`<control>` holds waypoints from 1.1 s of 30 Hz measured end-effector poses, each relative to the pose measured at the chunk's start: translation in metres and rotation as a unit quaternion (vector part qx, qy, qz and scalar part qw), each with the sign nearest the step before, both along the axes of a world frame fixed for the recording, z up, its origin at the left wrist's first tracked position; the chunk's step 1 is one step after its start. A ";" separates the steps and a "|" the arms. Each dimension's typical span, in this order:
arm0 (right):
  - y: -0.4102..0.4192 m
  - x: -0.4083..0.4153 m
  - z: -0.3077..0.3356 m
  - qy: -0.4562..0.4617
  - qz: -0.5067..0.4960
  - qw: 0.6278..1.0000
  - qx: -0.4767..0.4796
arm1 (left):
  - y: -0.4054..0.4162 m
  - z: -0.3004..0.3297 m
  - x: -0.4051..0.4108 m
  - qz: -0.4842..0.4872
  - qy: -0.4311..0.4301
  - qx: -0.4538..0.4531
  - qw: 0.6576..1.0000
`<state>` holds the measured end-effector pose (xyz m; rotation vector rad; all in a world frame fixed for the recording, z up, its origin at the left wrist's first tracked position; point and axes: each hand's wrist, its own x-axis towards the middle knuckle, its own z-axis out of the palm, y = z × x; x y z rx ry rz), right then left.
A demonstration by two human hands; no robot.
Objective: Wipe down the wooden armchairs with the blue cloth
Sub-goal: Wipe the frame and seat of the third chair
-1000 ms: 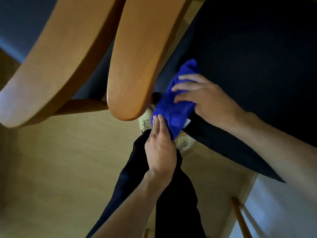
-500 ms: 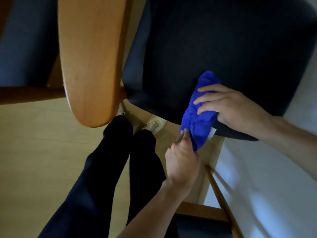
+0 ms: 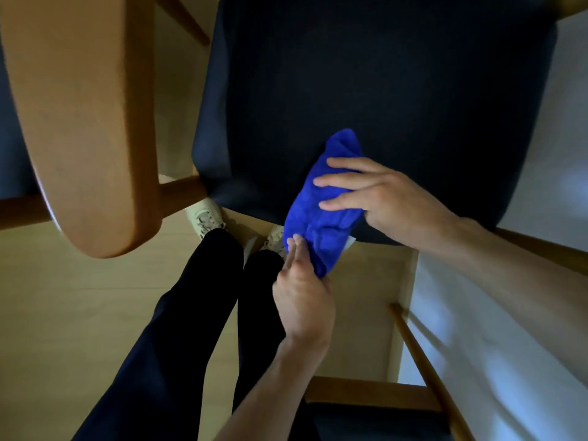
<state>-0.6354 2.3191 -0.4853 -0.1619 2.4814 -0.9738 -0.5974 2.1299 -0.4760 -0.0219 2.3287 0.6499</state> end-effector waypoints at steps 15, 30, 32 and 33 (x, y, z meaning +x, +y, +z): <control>0.022 -0.020 0.026 -0.008 0.020 0.996 0.085 | -0.014 0.026 -0.051 -0.057 0.073 0.054 0.994; -0.002 -0.182 -0.004 0.134 -0.176 0.959 0.177 | -0.050 -0.002 -0.118 -0.005 0.087 0.141 0.986; -0.013 -0.221 -0.018 0.148 -0.185 0.952 0.194 | -0.065 -0.008 -0.110 -0.054 0.099 0.132 0.985; -0.022 -0.233 -0.025 0.140 -0.184 0.951 0.205 | -0.071 -0.011 -0.108 -0.064 0.088 0.113 0.988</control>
